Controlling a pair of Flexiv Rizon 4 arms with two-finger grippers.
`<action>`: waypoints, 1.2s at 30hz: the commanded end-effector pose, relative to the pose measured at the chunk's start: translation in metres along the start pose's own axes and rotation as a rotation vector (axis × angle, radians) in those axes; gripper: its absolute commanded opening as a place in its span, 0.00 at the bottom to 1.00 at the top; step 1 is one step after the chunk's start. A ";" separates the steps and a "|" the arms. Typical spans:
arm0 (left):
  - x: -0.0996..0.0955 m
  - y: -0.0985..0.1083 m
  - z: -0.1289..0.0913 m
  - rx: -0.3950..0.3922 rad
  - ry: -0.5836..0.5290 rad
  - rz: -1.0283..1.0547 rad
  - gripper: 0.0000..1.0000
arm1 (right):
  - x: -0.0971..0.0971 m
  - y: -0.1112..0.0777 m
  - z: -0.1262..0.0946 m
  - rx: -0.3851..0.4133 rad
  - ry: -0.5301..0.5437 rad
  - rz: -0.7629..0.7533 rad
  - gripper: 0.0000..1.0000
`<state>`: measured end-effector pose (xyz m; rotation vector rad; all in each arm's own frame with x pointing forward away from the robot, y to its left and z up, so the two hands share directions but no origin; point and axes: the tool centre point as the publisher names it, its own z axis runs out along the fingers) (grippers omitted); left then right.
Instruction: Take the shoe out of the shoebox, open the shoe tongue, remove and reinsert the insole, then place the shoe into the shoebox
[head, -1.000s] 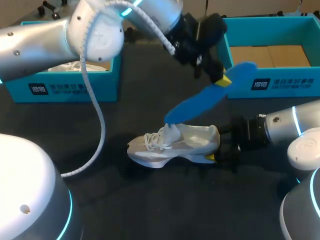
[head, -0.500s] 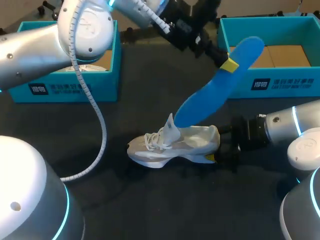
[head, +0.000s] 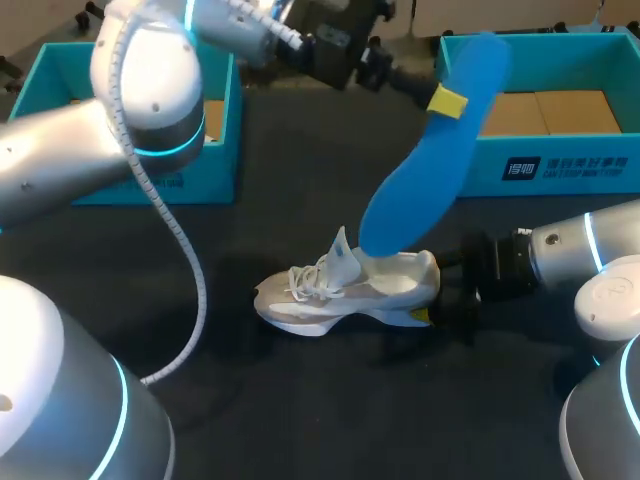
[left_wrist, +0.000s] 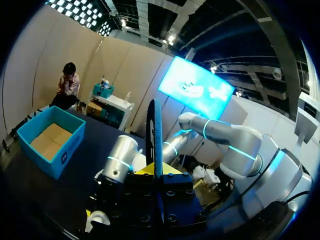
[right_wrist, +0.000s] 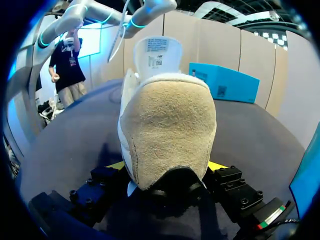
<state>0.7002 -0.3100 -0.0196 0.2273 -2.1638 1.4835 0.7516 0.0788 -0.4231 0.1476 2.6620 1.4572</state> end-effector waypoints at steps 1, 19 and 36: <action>0.004 0.012 -0.011 0.159 0.021 -0.016 0.00 | 0.000 -0.001 0.002 0.002 -0.003 0.000 0.00; 0.011 0.015 -0.023 0.213 0.046 -0.024 0.00 | 0.000 -0.001 0.002 0.002 -0.003 0.000 0.00; 0.024 -0.008 -0.046 0.229 0.003 -0.111 0.00 | 0.000 -0.001 0.002 0.002 -0.003 0.000 0.00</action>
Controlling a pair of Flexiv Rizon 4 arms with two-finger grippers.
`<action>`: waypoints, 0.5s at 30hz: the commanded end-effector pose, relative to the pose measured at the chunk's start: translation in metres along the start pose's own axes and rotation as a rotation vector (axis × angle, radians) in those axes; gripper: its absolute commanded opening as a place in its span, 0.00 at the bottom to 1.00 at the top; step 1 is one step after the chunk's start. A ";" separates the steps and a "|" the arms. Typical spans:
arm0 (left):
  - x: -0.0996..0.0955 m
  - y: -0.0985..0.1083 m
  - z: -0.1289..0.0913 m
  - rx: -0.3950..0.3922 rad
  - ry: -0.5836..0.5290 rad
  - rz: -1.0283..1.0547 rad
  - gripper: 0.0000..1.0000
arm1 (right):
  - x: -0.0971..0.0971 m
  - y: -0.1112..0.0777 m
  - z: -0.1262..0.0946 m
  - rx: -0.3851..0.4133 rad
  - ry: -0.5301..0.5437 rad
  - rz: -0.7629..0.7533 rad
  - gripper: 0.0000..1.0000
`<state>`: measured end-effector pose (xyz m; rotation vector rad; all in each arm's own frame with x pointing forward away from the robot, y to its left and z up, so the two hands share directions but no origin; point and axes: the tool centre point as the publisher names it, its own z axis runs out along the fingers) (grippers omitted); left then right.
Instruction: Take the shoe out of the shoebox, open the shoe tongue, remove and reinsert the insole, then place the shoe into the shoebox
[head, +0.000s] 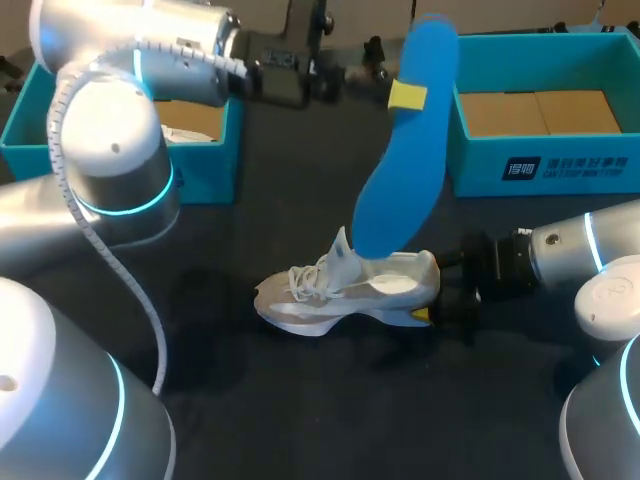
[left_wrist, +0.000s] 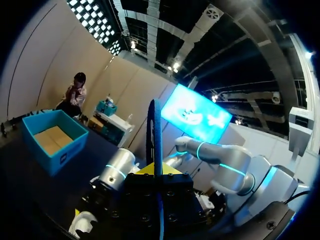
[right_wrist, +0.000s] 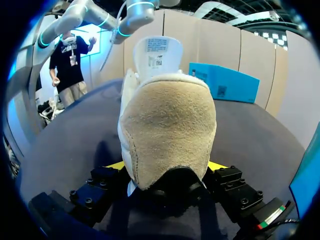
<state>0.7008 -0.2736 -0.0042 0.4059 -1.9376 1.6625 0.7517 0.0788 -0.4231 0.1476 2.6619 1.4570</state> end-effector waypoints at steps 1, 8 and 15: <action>0.016 -0.013 -0.006 0.006 -0.014 -0.015 0.00 | 0.000 -0.001 0.002 0.002 -0.003 0.000 0.00; 0.042 -0.029 -0.011 0.062 0.004 -0.081 0.00 | 0.000 -0.001 0.002 0.002 -0.003 0.000 0.00; 0.068 -0.036 -0.018 0.108 0.010 -0.149 0.00 | 0.000 -0.001 0.002 0.002 -0.003 0.000 0.00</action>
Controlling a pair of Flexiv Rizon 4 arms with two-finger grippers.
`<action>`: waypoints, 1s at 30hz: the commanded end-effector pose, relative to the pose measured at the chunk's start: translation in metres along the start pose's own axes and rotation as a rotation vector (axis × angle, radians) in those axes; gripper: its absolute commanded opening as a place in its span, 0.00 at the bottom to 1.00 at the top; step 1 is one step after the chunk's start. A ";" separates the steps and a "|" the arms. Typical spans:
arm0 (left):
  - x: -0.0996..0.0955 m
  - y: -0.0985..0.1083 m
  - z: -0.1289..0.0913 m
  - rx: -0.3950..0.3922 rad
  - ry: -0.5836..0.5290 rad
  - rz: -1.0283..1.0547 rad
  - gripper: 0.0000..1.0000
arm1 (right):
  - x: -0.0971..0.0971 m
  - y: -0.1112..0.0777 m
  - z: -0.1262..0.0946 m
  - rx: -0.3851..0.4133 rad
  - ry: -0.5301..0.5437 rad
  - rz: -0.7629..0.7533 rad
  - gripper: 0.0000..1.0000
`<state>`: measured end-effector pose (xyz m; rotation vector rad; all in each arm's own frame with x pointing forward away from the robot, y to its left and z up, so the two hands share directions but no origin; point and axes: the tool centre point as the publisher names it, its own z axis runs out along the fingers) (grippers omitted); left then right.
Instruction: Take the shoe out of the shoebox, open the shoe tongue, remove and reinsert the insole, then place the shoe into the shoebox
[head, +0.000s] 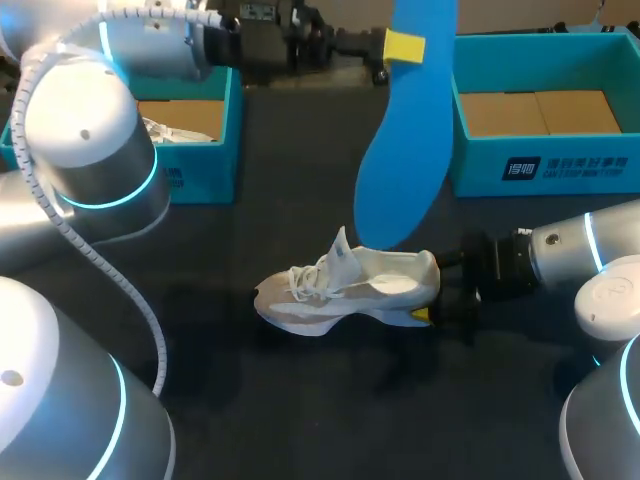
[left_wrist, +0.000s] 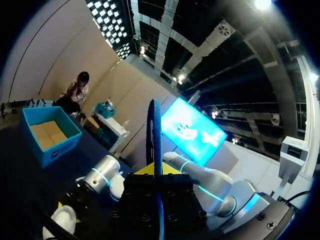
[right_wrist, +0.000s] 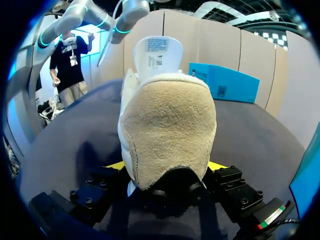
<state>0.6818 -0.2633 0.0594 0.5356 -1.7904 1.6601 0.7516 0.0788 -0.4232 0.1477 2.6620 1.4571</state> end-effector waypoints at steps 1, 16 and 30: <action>0.017 0.004 -0.008 0.038 -0.007 -0.032 0.00 | 0.000 -0.001 0.002 0.002 -0.003 0.000 0.00; 0.070 0.007 -0.022 0.149 0.092 -0.150 0.00 | 0.000 -0.001 0.002 0.002 -0.003 0.000 0.00; 0.088 0.027 -0.029 0.097 0.143 -0.184 0.00 | 0.000 -0.001 0.002 0.002 -0.003 0.000 0.00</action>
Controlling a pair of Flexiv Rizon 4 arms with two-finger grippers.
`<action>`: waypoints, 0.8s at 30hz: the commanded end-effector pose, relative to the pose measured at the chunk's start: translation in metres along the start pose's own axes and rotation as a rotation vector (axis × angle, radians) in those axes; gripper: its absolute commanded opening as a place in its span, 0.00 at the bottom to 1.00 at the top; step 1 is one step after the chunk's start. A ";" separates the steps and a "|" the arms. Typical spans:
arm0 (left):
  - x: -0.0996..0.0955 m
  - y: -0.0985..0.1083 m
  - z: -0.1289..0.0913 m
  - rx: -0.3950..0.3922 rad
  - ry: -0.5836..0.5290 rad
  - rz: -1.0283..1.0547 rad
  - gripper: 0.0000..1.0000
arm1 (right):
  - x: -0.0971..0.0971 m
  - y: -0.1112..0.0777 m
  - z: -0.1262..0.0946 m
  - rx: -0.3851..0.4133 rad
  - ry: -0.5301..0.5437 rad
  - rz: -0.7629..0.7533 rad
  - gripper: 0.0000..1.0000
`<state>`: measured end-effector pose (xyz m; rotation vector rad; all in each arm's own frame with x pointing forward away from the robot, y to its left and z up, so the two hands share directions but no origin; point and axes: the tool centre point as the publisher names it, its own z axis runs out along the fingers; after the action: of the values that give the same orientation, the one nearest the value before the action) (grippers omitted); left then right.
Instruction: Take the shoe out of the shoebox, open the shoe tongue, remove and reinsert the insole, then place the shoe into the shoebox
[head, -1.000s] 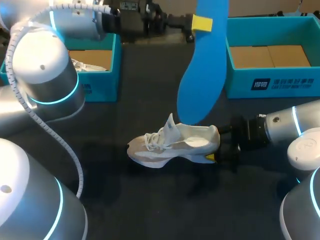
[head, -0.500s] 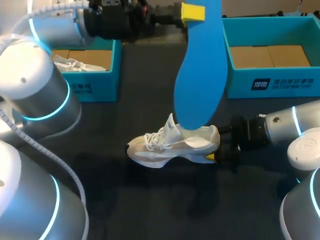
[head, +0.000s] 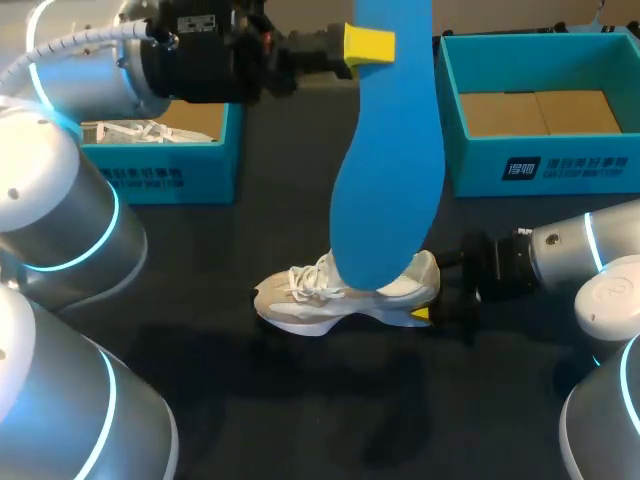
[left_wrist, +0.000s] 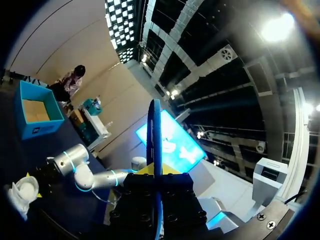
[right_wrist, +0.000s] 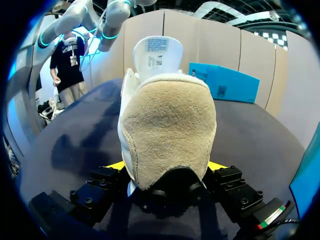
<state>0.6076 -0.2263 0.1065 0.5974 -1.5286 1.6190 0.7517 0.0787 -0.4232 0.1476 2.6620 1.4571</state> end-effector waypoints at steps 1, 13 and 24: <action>-0.003 0.007 -0.006 0.005 0.012 -0.003 0.00 | 0.000 -0.001 0.002 0.002 -0.003 0.000 0.00; -0.006 0.017 -0.005 0.040 -0.002 0.006 0.00 | 0.000 -0.001 0.002 0.002 -0.003 0.000 0.00; -0.009 0.019 -0.005 0.039 -0.005 0.006 0.00 | 0.000 -0.001 0.002 0.002 -0.003 0.000 0.00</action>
<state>0.5984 -0.2214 0.0886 0.6195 -1.5073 1.6543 0.7517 0.0788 -0.4232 0.1477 2.6620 1.4571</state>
